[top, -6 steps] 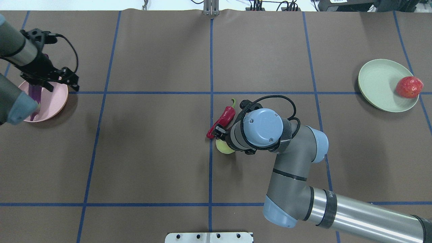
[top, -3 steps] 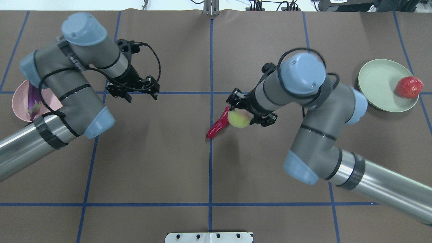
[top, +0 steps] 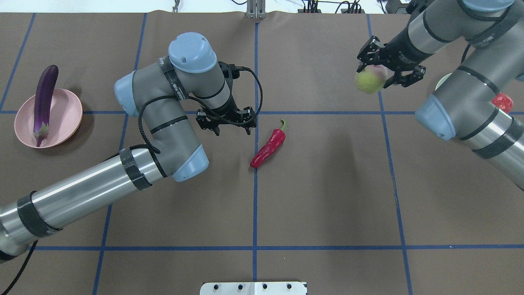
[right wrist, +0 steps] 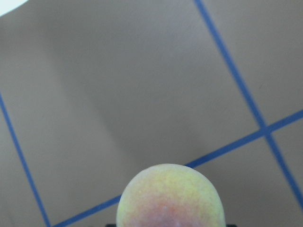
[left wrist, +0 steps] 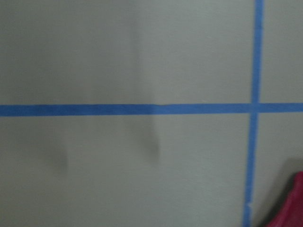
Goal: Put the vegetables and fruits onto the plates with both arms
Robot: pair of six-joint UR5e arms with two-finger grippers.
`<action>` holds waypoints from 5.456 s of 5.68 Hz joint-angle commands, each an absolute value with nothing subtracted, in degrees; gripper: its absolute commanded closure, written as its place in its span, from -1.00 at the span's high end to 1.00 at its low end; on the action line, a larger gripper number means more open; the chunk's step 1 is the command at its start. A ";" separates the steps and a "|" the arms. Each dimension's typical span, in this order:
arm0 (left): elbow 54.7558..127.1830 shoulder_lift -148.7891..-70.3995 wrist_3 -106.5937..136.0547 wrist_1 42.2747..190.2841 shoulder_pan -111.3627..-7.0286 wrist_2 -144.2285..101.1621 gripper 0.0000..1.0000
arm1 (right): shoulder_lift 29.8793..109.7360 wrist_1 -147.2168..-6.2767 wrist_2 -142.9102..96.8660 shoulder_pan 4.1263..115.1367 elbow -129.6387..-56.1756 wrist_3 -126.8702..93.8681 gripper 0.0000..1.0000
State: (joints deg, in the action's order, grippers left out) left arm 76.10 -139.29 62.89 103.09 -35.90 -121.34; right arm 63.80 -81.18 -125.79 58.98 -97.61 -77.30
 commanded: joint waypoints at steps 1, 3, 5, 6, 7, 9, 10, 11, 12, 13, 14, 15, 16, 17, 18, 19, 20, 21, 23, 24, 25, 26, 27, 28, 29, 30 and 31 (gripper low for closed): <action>72.97 -143.50 62.41 103.27 -31.48 -115.07 0.83 | 66.42 -84.90 -125.77 67.54 -92.15 -61.88 -1.00; 67.68 -147.56 62.40 103.53 -28.85 -109.63 0.82 | 70.90 -84.29 -125.77 69.95 -88.87 -53.11 -1.00; 64.52 -149.15 62.49 105.12 -28.83 -108.82 -0.09 | 72.33 -84.03 -125.77 71.02 -84.57 -45.64 -1.00; 64.69 -149.32 62.75 105.03 -28.83 -108.72 -0.99 | 72.51 -84.02 -125.86 71.02 -82.03 -42.22 -1.00; 66.34 -150.02 63.36 104.77 -29.61 -108.72 -1.00 | 72.94 -84.02 -125.86 71.02 -80.09 -39.32 -1.00; 80.58 -141.41 63.37 104.06 -36.62 -108.98 -1.00 | 74.70 -80.63 -125.95 70.84 -76.39 -35.86 0.99; 92.86 -127.06 63.20 104.06 -39.00 -109.16 -1.00 | 75.32 -78.94 -126.47 70.84 -77.16 -35.95 1.00; 99.34 -117.17 62.67 104.15 -42.59 -110.64 -1.00 | 74.89 -78.84 -128.30 70.75 -79.17 -36.30 1.00; 99.66 -113.68 62.58 104.06 -45.76 -113.35 -1.00 | 74.62 -78.84 -129.19 70.66 -80.32 -36.39 1.00; 99.67 -108.77 62.49 104.06 -48.23 -113.55 -1.00 | 74.36 -78.75 -129.98 70.58 -81.38 -36.91 1.00; 99.49 -104.81 60.31 104.06 -50.51 -113.73 -1.00 | 74.36 -77.53 -129.99 70.49 -82.52 -37.35 1.00; 98.80 -101.11 51.77 103.89 -52.36 -113.47 -1.00 | 74.36 -77.52 -129.99 69.97 -84.88 -37.61 1.00; 95.31 -100.90 51.16 103.89 -53.34 -113.47 -1.00 | 74.44 -77.52 -130.16 69.96 -85.16 -37.53 1.00; 92.58 -100.90 49.67 103.97 -55.26 -113.64 -1.00 | 74.44 -77.52 -130.17 69.87 -85.17 -37.53 1.00; 89.50 -100.90 43.39 103.97 -57.81 -113.73 -1.00 | 74.44 -77.52 -130.17 69.87 -85.17 -37.53 1.00; 89.21 -101.25 40.89 104.06 -58.35 -113.99 0.98 | 74.44 -77.52 -130.17 69.87 -85.17 -37.62 1.00; 89.73 -101.42 40.96 104.24 -58.36 -114.78 1.00 | 74.70 -77.52 -130.25 69.87 -85.43 -37.44 1.00; 91.30 -101.25 40.78 104.41 -58.79 -117.83 1.00 | 76.10 -77.52 -130.43 70.13 -88.04 -37.27 1.00; 99.89 -94.09 31.46 104.59 -65.89 -127.32 1.00 | 80.58 -78.31 -130.95 74.07 -92.89 -34.82 1.00; 99.93 -93.35 27.90 104.24 -68.44 -130.22 1.00 | 81.55 -79.01 -134.35 78.01 -92.20 -28.45 1.00; 99.41 -92.30 21.77 104.06 -70.82 -130.17 1.00 | 81.65 -86.15 -134.73 81.79 -93.59 -21.25 1.00; 98.80 -90.89 15.10 103.98 -73.80 -130.08 1.00 | 81.82 -93.53 -135.17 85.05 -94.30 -11.35 1.00; 96.96 -90.88 12.25 103.89 -76.09 -130.25 1.00 | 82.35 -98.30 -135.26 87.69 -94.31 -4.29 1.00; 97.12 -90.97 12.30 102.15 -76.11 -130.86 1.00 | 85.83 -98.61 -135.61 88.15 -96.13 -1.78 1.00; 97.47 -91.92 12.91 98.65 -76.11 -131.65 1.00 | 88.13 -98.61 -137.27 88.15 -98.94 -2.02 1.00; 97.47 -92.54 13.79 98.35 -76.11 -131.75 1.00 | 88.15 -98.53 -139.81 88.07 -98.96 -2.63 1.00; 98.43 -92.90 19.37 98.35 -76.03 -131.75 1.00 | 87.98 -98.18 -140.27 87.98 -99.05 -2.90 1.00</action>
